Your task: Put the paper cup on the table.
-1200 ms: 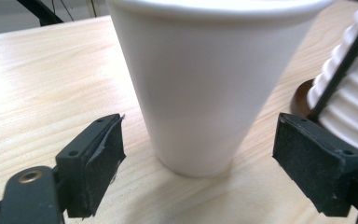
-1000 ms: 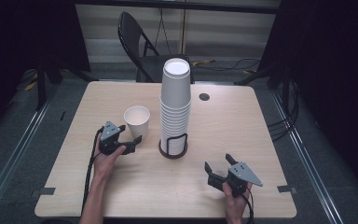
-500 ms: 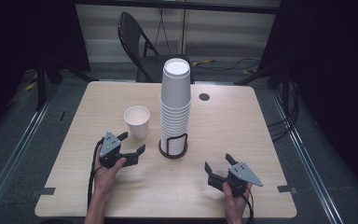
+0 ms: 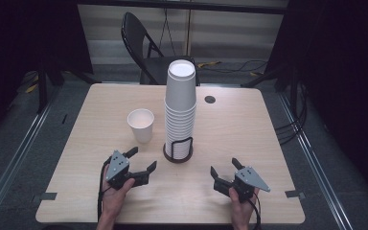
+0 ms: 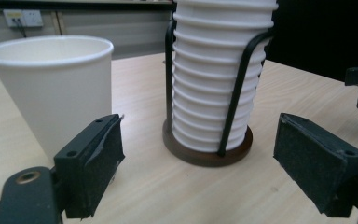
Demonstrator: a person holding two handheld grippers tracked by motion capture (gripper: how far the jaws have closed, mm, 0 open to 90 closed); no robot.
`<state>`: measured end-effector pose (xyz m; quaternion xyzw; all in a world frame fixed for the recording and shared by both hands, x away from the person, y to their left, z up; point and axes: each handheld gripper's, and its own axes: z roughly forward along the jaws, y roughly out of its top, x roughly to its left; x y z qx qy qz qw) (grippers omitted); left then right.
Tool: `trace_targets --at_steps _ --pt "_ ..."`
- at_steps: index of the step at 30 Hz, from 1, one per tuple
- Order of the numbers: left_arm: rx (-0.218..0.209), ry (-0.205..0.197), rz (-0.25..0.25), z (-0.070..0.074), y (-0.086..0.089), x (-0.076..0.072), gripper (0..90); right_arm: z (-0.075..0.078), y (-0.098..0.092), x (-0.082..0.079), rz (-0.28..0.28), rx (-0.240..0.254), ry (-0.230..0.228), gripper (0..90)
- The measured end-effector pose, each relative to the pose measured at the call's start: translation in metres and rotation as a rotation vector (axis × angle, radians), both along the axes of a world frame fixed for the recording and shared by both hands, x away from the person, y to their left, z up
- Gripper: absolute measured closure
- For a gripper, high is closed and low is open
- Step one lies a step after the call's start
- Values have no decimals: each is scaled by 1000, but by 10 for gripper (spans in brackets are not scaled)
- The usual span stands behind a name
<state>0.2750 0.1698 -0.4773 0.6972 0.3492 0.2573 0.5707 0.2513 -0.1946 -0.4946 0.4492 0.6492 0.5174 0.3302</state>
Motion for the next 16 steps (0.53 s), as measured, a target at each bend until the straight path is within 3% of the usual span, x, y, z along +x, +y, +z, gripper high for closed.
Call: trace_targets --at_steps 4,5,11,13,16 --pt "-42 1 23 -12 -4 -7 155 0 0 0 -2 0 -3 142" --pt "-23 -17 32 -14 -5 -8 154 0 0 0 -2 -1 -2 142" --pt "-17 -24 44 -19 -7 -12 154 0 0 0 0 0 1 141" --pt "5 -22 56 -18 -8 -12 154 0 0 1 0 -2 5 141" --pt "48 -23 33 -18 -11 -11 154 0 1 3 -14 -6 24 142"
